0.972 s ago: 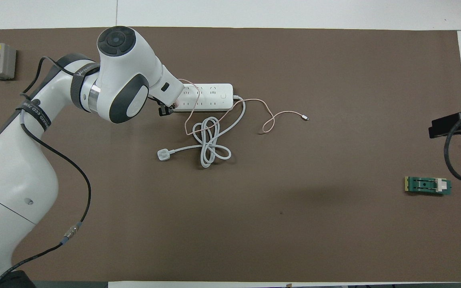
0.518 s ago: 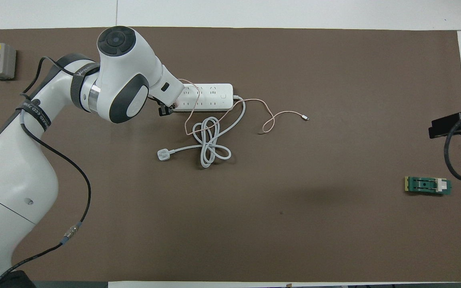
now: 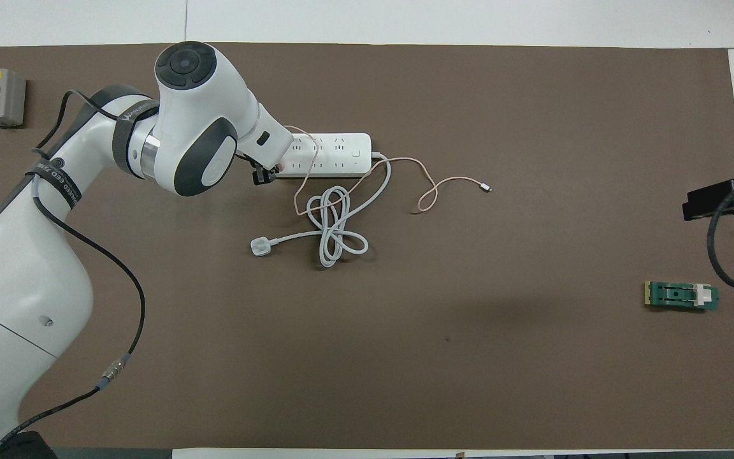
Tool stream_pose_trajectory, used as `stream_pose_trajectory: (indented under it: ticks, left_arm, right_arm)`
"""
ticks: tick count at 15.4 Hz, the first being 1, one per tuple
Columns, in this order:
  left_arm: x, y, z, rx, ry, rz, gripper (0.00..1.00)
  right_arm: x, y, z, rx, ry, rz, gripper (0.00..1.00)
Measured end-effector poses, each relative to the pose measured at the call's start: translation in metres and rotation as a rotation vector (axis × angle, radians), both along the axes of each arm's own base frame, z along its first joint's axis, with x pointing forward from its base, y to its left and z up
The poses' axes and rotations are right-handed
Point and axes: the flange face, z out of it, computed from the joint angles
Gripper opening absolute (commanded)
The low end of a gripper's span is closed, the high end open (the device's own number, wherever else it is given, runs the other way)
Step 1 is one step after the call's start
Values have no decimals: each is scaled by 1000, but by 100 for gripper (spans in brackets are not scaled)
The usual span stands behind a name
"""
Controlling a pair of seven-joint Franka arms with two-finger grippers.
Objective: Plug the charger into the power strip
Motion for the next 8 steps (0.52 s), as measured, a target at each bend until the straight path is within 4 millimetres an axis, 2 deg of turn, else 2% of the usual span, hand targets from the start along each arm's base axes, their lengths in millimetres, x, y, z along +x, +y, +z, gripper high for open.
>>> stream_pose_trajectory:
  ticks: [8]
  left_arm:
    - [-1,-1,0,15,-8,-5,0]
  right_arm:
    - [0,0,0,0,0,0,100]
